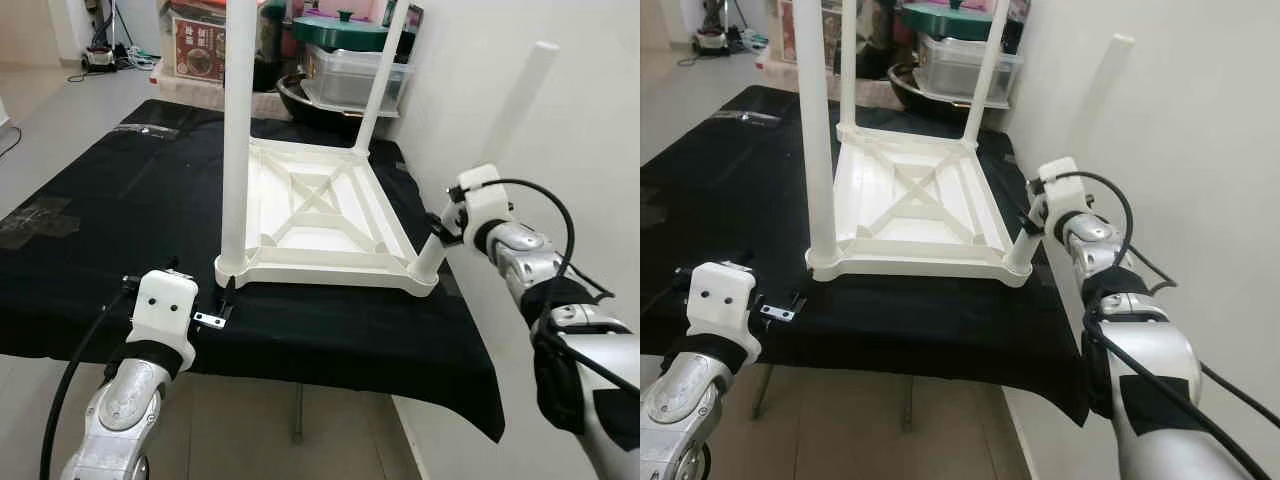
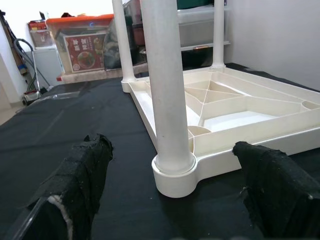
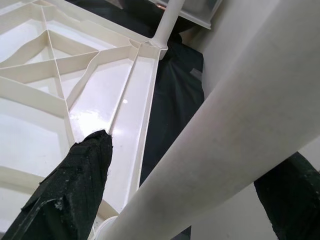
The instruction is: Building children table
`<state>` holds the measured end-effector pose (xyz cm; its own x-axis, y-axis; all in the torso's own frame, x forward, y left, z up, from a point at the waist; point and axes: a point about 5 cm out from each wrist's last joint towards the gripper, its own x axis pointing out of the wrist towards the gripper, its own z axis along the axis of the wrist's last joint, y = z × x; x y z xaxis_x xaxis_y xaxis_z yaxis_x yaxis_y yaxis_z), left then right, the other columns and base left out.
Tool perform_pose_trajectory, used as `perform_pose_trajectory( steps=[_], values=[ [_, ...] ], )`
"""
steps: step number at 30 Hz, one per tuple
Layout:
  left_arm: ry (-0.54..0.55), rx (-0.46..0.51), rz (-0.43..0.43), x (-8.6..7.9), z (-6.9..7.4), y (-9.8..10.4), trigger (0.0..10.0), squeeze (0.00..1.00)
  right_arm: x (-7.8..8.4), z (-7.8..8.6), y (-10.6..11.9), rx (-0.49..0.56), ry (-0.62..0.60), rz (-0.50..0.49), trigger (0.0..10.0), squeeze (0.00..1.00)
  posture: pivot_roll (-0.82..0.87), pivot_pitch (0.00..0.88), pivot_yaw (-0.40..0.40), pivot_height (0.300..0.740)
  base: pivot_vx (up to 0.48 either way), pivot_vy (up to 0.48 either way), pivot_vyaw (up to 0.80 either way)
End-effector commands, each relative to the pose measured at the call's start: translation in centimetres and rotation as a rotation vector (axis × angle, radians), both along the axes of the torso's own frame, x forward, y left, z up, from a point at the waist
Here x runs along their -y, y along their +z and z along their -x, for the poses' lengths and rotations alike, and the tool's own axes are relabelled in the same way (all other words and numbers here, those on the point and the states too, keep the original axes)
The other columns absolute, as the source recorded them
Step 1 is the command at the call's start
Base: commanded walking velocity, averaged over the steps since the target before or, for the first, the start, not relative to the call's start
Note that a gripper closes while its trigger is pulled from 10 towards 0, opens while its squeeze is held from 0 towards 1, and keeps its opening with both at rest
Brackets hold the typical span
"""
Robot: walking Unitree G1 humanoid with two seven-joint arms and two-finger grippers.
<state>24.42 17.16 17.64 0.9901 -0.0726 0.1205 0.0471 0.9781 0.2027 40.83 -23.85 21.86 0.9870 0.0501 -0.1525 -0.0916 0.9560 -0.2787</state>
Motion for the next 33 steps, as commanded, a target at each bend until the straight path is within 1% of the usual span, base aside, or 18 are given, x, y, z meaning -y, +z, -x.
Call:
perform_pose_trajectory(
  steps=[1, 5, 6, 7, 8, 10, 12, 13, 14, 15, 16, 18, 21, 24, 25, 26, 30, 33],
  values=[
    [-0.01, -0.009, -0.009, 0.4, -0.1, -0.3, 10.0, 0.0, -0.6, -0.2, 0.4, 0.029, 0.008, -0.037, 10.0, 0.0, 0.19, 0.0, -0.196, 0.74, 0.0, 0.0, 0.0],
    [-0.007, -0.008, -0.009, 0.3, 0.0, -0.3, 10.0, 0.0, -1.9, -0.4, 0.2, 0.024, 0.071, -0.073, 10.0, 0.0, 0.19, 0.0, -0.198, 0.74, 0.0, 0.0, 0.0],
    [-0.006, -0.01, -0.009, 0.3, 0.0, -0.4, 10.0, 0.0, -4.0, -0.6, -0.3, 0.017, 0.162, -0.073, 10.0, 0.0, 0.18, 0.0, -0.188, 0.74, 0.0, 0.0, 0.0],
    [-0.006, -0.01, -0.009, 0.3, 0.0, -0.4, 10.0, 0.0, -4.0, -0.6, -0.3, 0.017, 0.162, -0.073, 10.0, 0.0, 0.18, 0.0, -0.188, 0.74, 0.0, 0.0, 0.0],
    [-0.005, -0.012, -0.009, 0.3, 0.0, -0.4, 10.0, 0.0, -5.5, -0.6, -0.6, 0.012, 0.226, -0.071, 10.0, 0.0, 0.18, 0.0, -0.188, 0.74, 0.0, 0.0, 0.0],
    [-0.005, -0.012, -0.009, 0.3, 0.0, -0.4, 10.0, 0.0, -5.5, -0.6, -0.6, 0.012, 0.226, -0.071, 10.0, 0.0, 0.18, 0.0, -0.188, 0.74, 0.0, 0.0, 0.0],
    [-0.021, -0.017, -0.007, 0.6, -0.2, -0.6, 10.0, 0.0, -11.8, 0.0, -2.3, -0.008, 0.453, -0.12, 10.0, 0.0, 0.16, 0.0, -0.17, 0.74, 0.0, 0.0, 0.0],
    [-0.021, -0.017, -0.007, 0.6, -0.2, -0.6, 10.0, 0.0, -11.8, 0.0, -2.3, -0.008, 0.453, -0.12, 10.0, 0.0, 0.16, 0.0, -0.17, 0.74, 0.0, 0.0, 0.0],
    [-0.031, -0.017, -0.005, 0.9, -0.5, -0.6, 10.0, 0.0, -14.8, 0.8, -3.1, -0.022, 0.552, -0.148, 10.0, 0.0, 0.16, 0.0, -0.165, 0.74, 0.0, 0.0, 0.0],
    [-0.037, -0.017, -0.005, 1.0, -0.6, -0.6, 10.0, 0.0, -16.8, 1.5, -3.6, -0.03, 0.614, -0.17, 10.0, 0.0, 0.16, 0.0, -0.165, 0.74, 0.0, 0.0, 0.0],
    [-0.037, -0.017, -0.005, 1.0, -0.6, -0.6, 10.0, 0.0, -16.8, 1.5, -3.6, -0.03, 0.614, -0.17, 10.0, 0.0, 0.16, 0.0, -0.165, 0.74, 0.0, 0.0, 0.0],
    [-0.043, -0.009, -0.007, 1.1, -1.0, -0.4, 10.0, 0.0, -19.4, 2.5, -4.2, -0.026, 0.671, -0.165, 10.0, 0.0, 0.16, 0.0, -0.166, 0.74, 0.0, 0.0, 0.0],
    [-0.043, -0.005, -0.009, 1.0, -1.1, -0.3, 10.0, 0.0, -19.6, 2.5, -4.8, -0.035, 0.64, -0.153, 10.0, 0.0, 0.16, 0.0, -0.169, 0.74, 0.0, 0.0, 0.0],
    [-0.035, -0.006, -0.008, 0.8, -0.9, -0.5, 10.0, 0.0, -16.8, 1.5, -5.7, -0.09, 0.484, -0.161, 10.0, 0.0, 0.15, 0.0, -0.176, 0.74, 0.0, 0.0, 0.0],
    [-0.035, -0.006, -0.008, 0.8, -0.9, -0.5, 10.0, 0.0, -16.8, 1.5, -5.7, -0.09, 0.484, -0.161, 10.0, 0.0, 0.15, 0.0, -0.176, 0.74, 0.0, 0.0, 0.0],
    [-0.033, -0.009, -0.005, 0.9, -0.8, -0.7, 10.0, 0.0, -15.0, 1.2, -5.9, -0.108, 0.385, -0.192, 10.0, 0.0, 0.15, 0.0, -0.178, 0.74, 0.0, 0.0, 0.0],
    [-0.04, -0.011, 0.0, 1.3, -0.8, -0.9, 10.0, 0.0, -12.2, 0.7, -5.3, -0.097, 0.204, -0.276, 10.0, 0.0, 0.14, 0.0, -0.172, 0.74, 0.0, 0.0, 0.0],
    [-0.043, -0.011, 0.0, 1.4, -0.9, -0.9, 10.0, 0.0, -11.9, 0.6, -5.1, -0.087, 0.177, -0.278, 10.0, 0.0, 0.14, 0.0, -0.172, 0.74, 0.0, 0.0, 0.0]
  ],
)
